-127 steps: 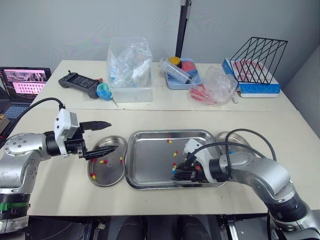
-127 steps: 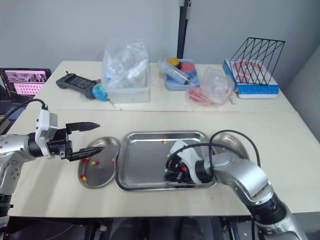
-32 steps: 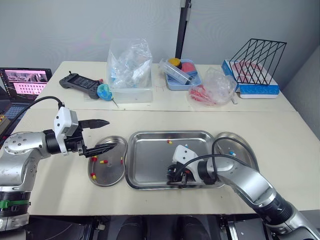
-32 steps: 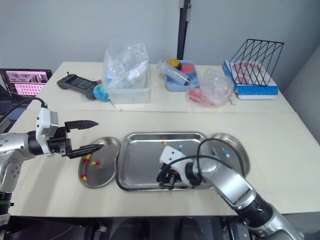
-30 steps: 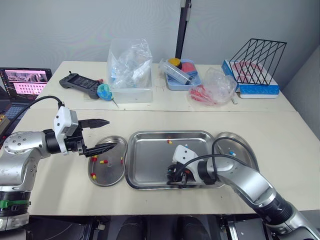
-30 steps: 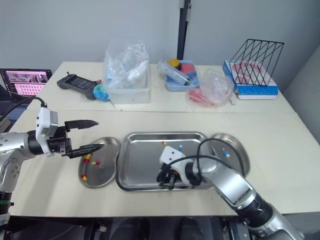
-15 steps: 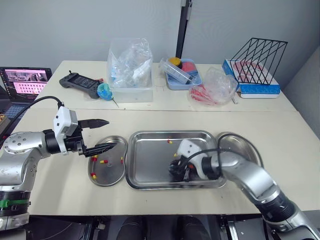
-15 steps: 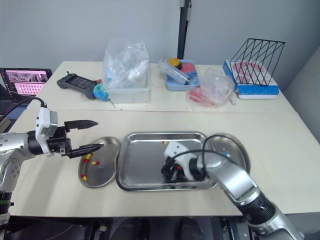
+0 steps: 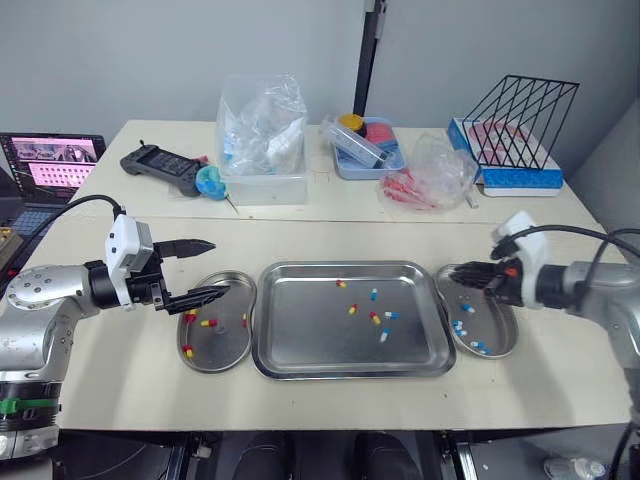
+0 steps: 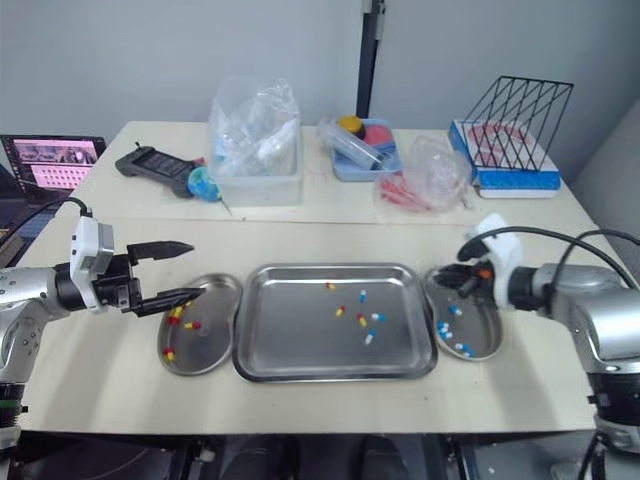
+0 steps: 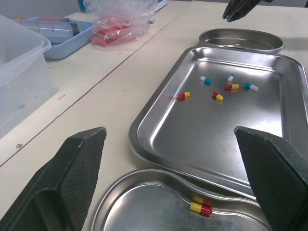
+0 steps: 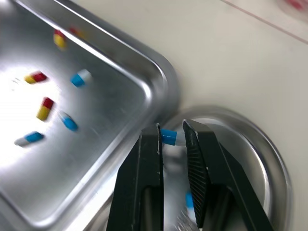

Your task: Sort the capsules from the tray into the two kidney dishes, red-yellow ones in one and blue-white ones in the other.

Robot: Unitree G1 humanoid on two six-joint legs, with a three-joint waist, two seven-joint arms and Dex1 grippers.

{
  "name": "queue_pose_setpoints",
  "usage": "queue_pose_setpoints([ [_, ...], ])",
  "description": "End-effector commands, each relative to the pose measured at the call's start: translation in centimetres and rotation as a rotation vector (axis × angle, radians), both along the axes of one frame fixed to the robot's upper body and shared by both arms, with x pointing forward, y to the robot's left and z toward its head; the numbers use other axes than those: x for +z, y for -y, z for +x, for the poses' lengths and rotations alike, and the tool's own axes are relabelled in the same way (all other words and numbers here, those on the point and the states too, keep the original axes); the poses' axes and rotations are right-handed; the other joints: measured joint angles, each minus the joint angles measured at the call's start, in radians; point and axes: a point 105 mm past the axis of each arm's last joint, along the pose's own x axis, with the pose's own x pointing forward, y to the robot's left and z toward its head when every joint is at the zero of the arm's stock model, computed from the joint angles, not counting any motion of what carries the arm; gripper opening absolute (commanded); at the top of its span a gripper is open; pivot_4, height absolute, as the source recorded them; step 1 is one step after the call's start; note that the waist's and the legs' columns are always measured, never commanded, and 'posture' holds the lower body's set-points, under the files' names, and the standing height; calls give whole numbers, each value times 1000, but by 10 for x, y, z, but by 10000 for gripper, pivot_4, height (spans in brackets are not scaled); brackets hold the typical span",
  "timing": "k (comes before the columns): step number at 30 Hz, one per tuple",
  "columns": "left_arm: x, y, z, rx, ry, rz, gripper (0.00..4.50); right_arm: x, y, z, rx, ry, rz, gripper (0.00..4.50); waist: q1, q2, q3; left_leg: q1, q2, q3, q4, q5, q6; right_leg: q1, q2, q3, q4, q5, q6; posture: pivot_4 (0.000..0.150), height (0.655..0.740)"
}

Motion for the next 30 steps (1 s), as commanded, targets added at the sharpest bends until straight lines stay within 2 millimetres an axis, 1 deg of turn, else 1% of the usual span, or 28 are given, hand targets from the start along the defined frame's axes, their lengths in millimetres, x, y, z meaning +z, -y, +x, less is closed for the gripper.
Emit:
queue_pose_setpoints([
  [1, 7, 0, -1, -5, 41, 6, 45000, 4, 16, -3, -26, 30, -18, 1868, 0, 0, 0, 0, 0, 0, 0, 0, 0, 0, 0, 0, 0, 0, 0, 1500, 7400],
  [4, 6, -1, -1, -3, 38, 8, 45000, -3, 25, -6, -43, 14, -38, 1868, 0, 0, 0, 0, 0, 0, 0, 0, 0, 0, 0, 0, 0, 0, 1, 1500, 7400],
  [6, 6, -2, -2, -2, 37, 10, 45000, -5, 26, -9, -38, 4, -30, 1868, 1, 0, 0, 0, 0, 0, 1, 0, 0, 0, 0, 0, 0, 0, 1, 1500, 7400],
  [8, 6, -2, -2, -1, 38, 12, 45000, -5, 25, -10, -32, 0, -24, 12005, 1, 0, 0, 0, 0, 0, 1, 0, 0, 0, 0, 0, 0, 0, 1, 1500, 7400],
  [9, 7, -2, -1, -2, 39, 14, 45000, -4, 25, -10, -29, 0, -28, 14791, 1, 0, 0, 0, 0, 0, 1, 0, 0, 0, 0, 0, 0, 0, 1, 1500, 7400],
  [13, 8, -2, 0, -1, 44, 17, 45000, 4, 30, -9, -47, 26, -26, 28426, 3, 0, 0, 0, 0, 0, 1, 0, 0, 0, 0, 0, 0, 0, 1, 1500, 7400],
  [14, 8, -2, 0, -1, 44, 17, 45000, 5, 31, -9, -52, 32, -25, 32530, 4, 0, 0, 0, 0, 0, 1, 0, 0, 0, 0, 0, 0, 0, 1, 1500, 7400],
  [16, 7, -3, 1, 8, 48, 18, 45000, 7, 33, -8, -65, 48, -12, 38887, 4, 0, 0, 0, 0, 0, 1, 0, 0, 1, 0, 0, 0, 0, 1, 1500, 7400],
  [17, 6, -6, 3, 23, 50, 17, 45000, 11, 37, -6, -88, 92, 21, 42394, 4, 0, 0, 0, 0, 0, 1, 0, 0, 0, 0, 0, 0, 0, 1, 1500, 7400],
  [18, 4, -10, 5, 48, 53, 9, 45000, 22, 47, -3, -135, 187, 75, 44799, 5, 0, 0, 0, 0, 0, 1, 0, 0, 0, -1, 1, 0, 0, 1, 1500, 7400],
  [19, 3, -14, 6, 66, 56, 4, 45000, 28, 55, -2, -172, 256, 113, 44799, 6, 0, 0, 0, 0, 0, 1, 0, 0, 1, 0, 0, 0, 0, 1, 1500, 7400],
  [21, 2, -24, 10, 115, 66, -22, 45000, 35, 75, -5, -239, 352, 136, 44799, 8, 0, 0, 1, -1, 0, 1, 0, 0, 2, 0, 0, -1, 1, 1, 1500, 7400],
  [24, -1, -35, 11, 164, 73, -48, 45000, 37, 96, -9, -300, 415, 154, 44799, 7, 0, 0, 0, -2, 0, 1, 0, 0, 2, 0, 0, 0, 1, 2, 1500, 7400],
  [26, -4, -43, 11, 197, 68, -57, 45000, 35, 110, -14, -339, 431, 165, 44799, 4, 0, 0, 1, -1, 0, 1, 0, 0, 3, 0, 0, 0, 1, 2, 1500, 7400],
  [30, -12, -59, 8, 250, 60, -55, 45000, 29, 129, -18, -400, 459, 154, 44799, 0, 1, 0, 3, -1, 0, 0, 0, 0, 3, 0, 1, 0, 1, 2, 1500, 7400],
])
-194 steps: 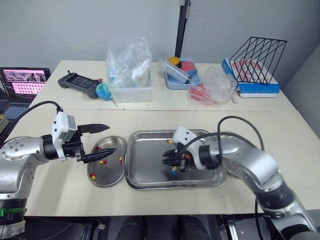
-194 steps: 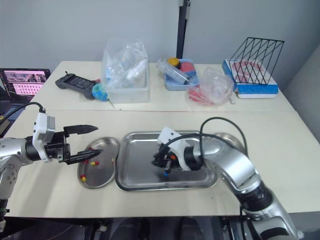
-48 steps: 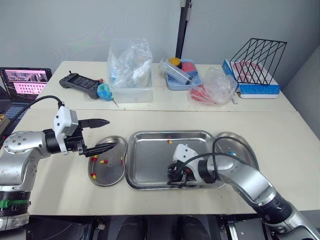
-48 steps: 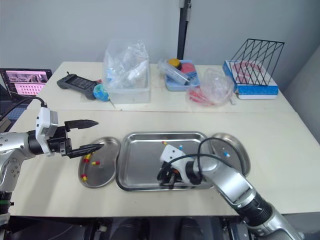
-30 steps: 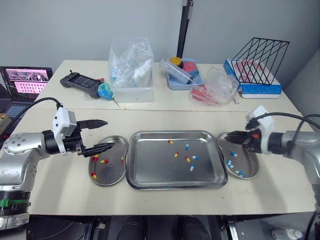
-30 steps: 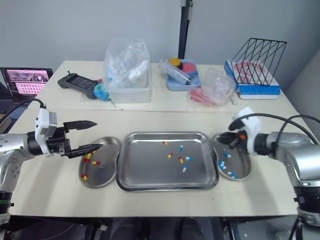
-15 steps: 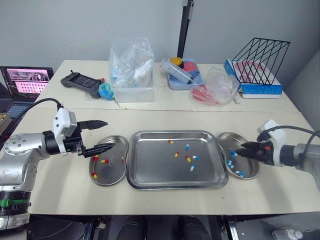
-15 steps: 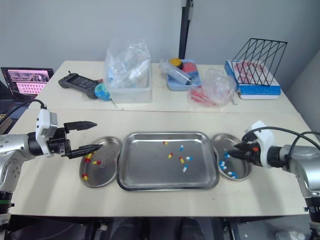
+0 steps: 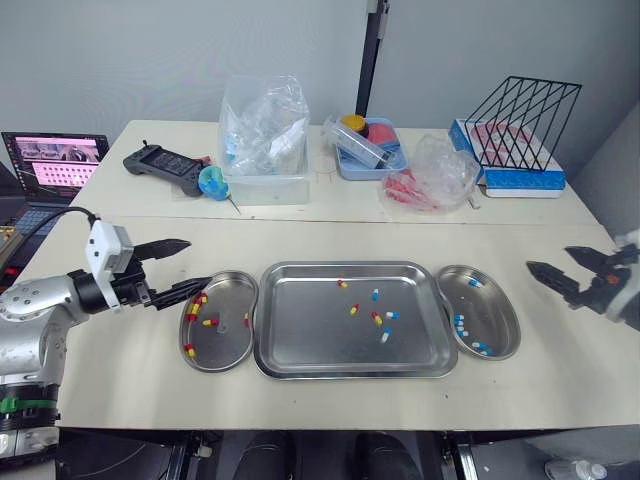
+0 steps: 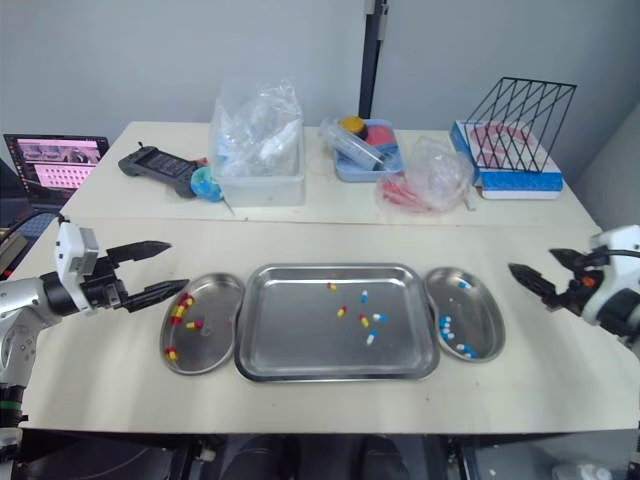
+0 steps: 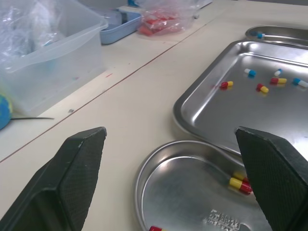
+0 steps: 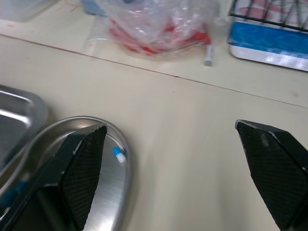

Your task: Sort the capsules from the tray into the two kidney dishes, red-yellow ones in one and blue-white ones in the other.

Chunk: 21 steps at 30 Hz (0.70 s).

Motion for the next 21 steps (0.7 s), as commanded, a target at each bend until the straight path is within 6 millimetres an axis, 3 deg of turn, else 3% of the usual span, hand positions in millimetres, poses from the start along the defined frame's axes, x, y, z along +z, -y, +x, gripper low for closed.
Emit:
queue_pose_setpoints([
  [1, 6, -16, -2, 59, 50, 6, 45000, 10, 16, -4, -49, 84, -9, 44799, -2, 0, 0, 0, 0, 0, 0, 0, 0, 0, 0, 0, 0, 0, 0, 1500, 7400],
  [6, 1, -23, -3, 87, 48, 5, 45000, 4, 27, -4, -116, 120, 6, 44799, -6, 0, 0, 0, 0, 0, 0, 0, 0, 0, 0, 0, 0, 0, 0, 1500, 7400],
  [21, 3, -20, -1, 76, 57, 22, 45000, 0, 26, -2, -104, 108, -15, 44799, -8, 0, 0, 0, 1, 0, 0, 0, 0, 0, -1, 0, 1, 0, 0, 1500, 7400],
])
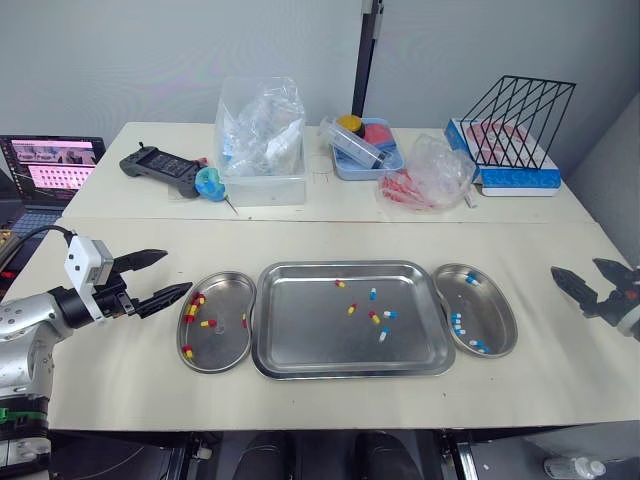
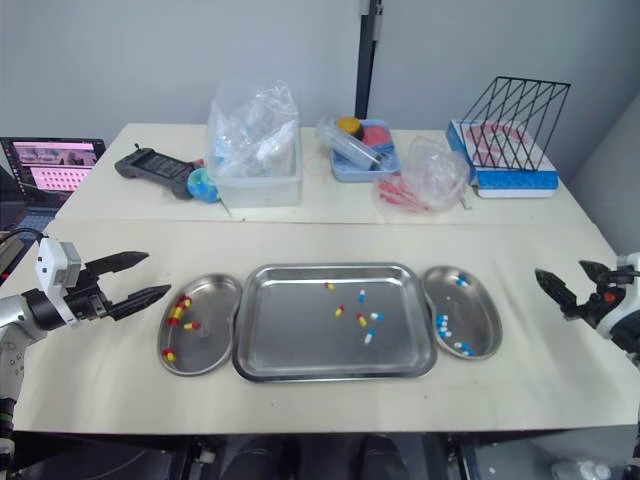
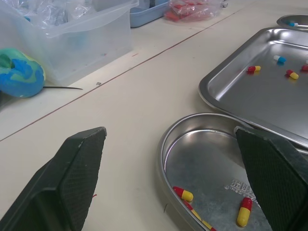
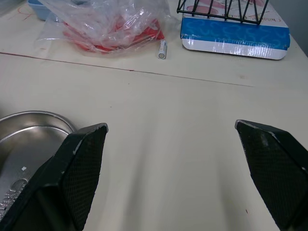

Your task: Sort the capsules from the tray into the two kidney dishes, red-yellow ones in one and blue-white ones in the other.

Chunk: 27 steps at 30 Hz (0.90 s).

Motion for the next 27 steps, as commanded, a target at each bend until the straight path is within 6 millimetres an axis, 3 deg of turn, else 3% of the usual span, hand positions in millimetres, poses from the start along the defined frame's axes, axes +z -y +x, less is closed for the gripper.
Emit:
queue_pose_setpoints([
  [1, 14, 0, 1, -6, 59, 28, 45000, 16, 4, 0, -2, 48, -42, 44799, 0, 0, 0, 0, 0, 0, 0, 0, 0, 0, 0, 0, 0, 0, 0, 1500, 7400],
  [11, 20, 4, 0, -23, 49, 5, 45000, 21, 1, 0, 79, -3, -40, 44799, -3, 0, 0, 0, 0, 0, 0, 0, 0, 0, 0, 0, 0, 0, 0, 1500, 7400],
  [14, 20, 25, 0, -99, 26, 37, 45000, 16, -7, 0, 140, -68, -24, 44799, -2, 0, 0, 0, 0, 0, 0, 0, 0, 0, 0, 0, 0, 0, 0, 1500, 7400],
  [17, 18, 70, 1, -225, -3, 64, 45000, 19, -13, 1, 168, -71, -19, 44799, 5, 0, 0, 0, 0, 0, 0, 0, 0, 1, 0, 0, 0, 0, 0, 1500, 7400],
  [21, 16, 101, 5, -263, -97, 19, 45000, 19, -18, 0, 182, -78, -24, 44799, 8, 0, 0, 0, -1, 0, 1, 0, 0, 1, 0, 1, 0, 1, 1, 1500, 7400],
  [24, 10, 153, 1, -372, -123, 16, 45000, 19, -20, -3, 180, -82, -45, 44799, 11, 1, 0, 0, -1, 0, 1, 0, 0, 1, 1, 1, 1, 1, 1, 1500, 7400],
  [27, 4, 175, 1, -385, -141, 2, 45000, 21, -19, -5, 172, -74, -51, 44799, 12, 1, 0, 0, -3, 0, 2, 0, 1, 2, 1, 2, 0, 1, 4, 1500, 7400],
])
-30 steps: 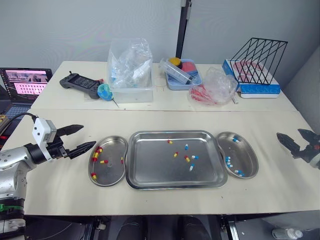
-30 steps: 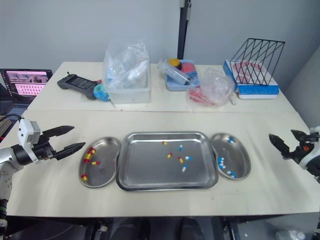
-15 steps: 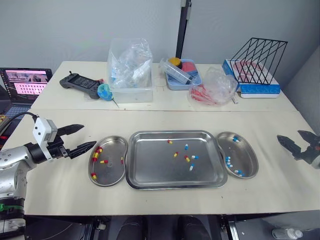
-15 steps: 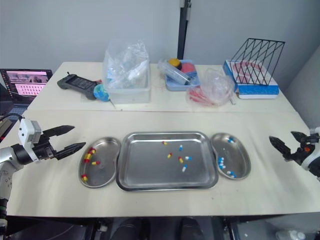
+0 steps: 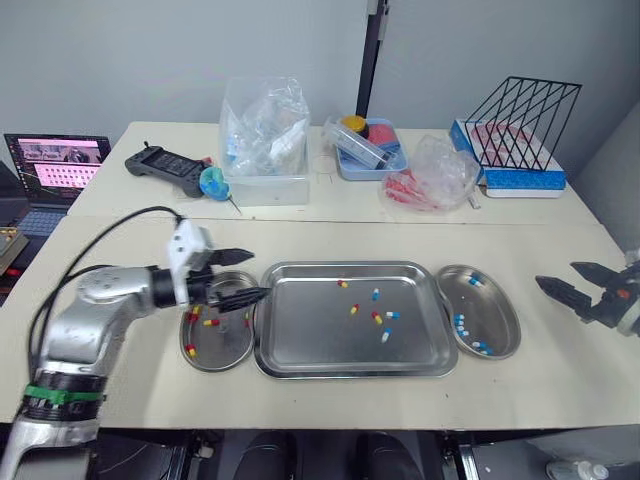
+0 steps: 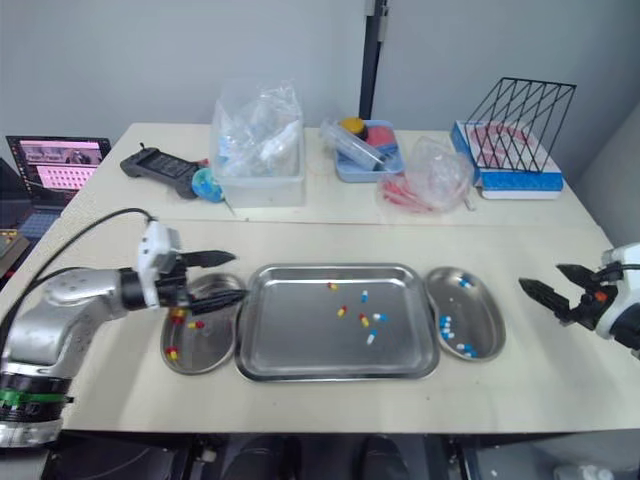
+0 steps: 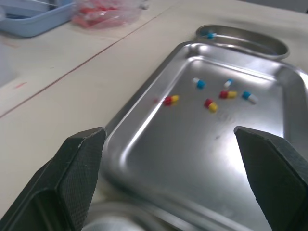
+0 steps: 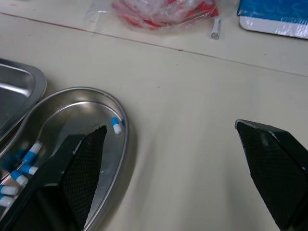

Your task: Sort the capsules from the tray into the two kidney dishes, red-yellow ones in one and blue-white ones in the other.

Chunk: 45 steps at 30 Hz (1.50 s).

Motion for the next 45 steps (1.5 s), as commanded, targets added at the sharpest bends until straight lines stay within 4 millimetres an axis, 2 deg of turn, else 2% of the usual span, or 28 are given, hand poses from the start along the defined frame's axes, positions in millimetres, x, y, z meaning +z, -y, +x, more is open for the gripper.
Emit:
queue_pose_setpoints([
  [1, 0, 24, 0, -10, 18, 1, 45000, 21, 2, -2, -8, 71, -32, 44799, -3, 0, 0, 0, 0, 0, 0, 0, 0, 0, 0, 1, 0, 0, 0, 1500, 7400],
  [5, -11, 52, -1, -25, 8, -16, 45000, 25, 2, 1, -10, 83, -45, 44799, -5, 0, 0, 1, 0, 0, 0, 0, 0, 0, 1, 1, 0, 0, 0, 1500, 7400],
  [7, -16, 59, -1, -28, 7, -4, 45000, 27, 3, 2, -14, 89, -48, 44799, -4, 0, 0, 1, 0, 0, 0, 0, 0, 0, 1, 1, 0, 0, 0, 1500, 7400],
  [11, -38, 77, 7, 18, -5, 27, 45000, 28, 4, 2, -21, 94, -64, 44799, -1, 1, 0, 1, -1, 0, 0, 0, 0, 0, 1, 2, 0, 0, 0, 1500, 7400],
  [15, -52, 83, 7, 13, 31, 96, 45000, 29, 6, 2, -28, 96, -74, 44799, -2, 0, 0, 0, -1, 0, 0, 0, 0, 0, 1, 2, -1, 0, 0, 1500, 7400],
  [20, -56, 93, 2, 8, -6, 61, 45000, 28, 10, 0, -36, 89, -85, 44799, -1, 1, 0, 1, 0, 0, 0, 0, 0, 0, 1, 2, -1, 0, 0, 1500, 7400],
  [24, -58, 96, 10, 44, -12, 60, 45000, 27, 12, -2, -44, 88, -89, 44799, 0, 1, 0, 1, -1, -1, 0, 0, 1, 0, 1, 2, -1, 0, 0, 1500, 7400],
  [33, -73, 104, 13, 68, -44, 105, 45000, 27, 12, -4, -59, 105, -94, 44799, 0, 1, 0, 1, -1, -1, 0, 0, 1, 0, 1, 2, -1, 0, 0, 1500, 7400],
  [34, -75, 105, 14, 66, -41, 121, 39329, 28, 13, -4, -61, 107, -95, 45000, 0, 1, 0, 1, -1, -1, 0, 0, 1, 0, 0, 2, -1, 0, 0, 1500, 7400],
  [45, -81, 110, 21, 83, -5, 218, 3004, 29, 13, -7, -72, 118, -94, 45000, 0, 1, -1, 1, -1, -1, 1, 0, 1, 0, 0, 2, -1, 0, 0, 1500, 7400],
])
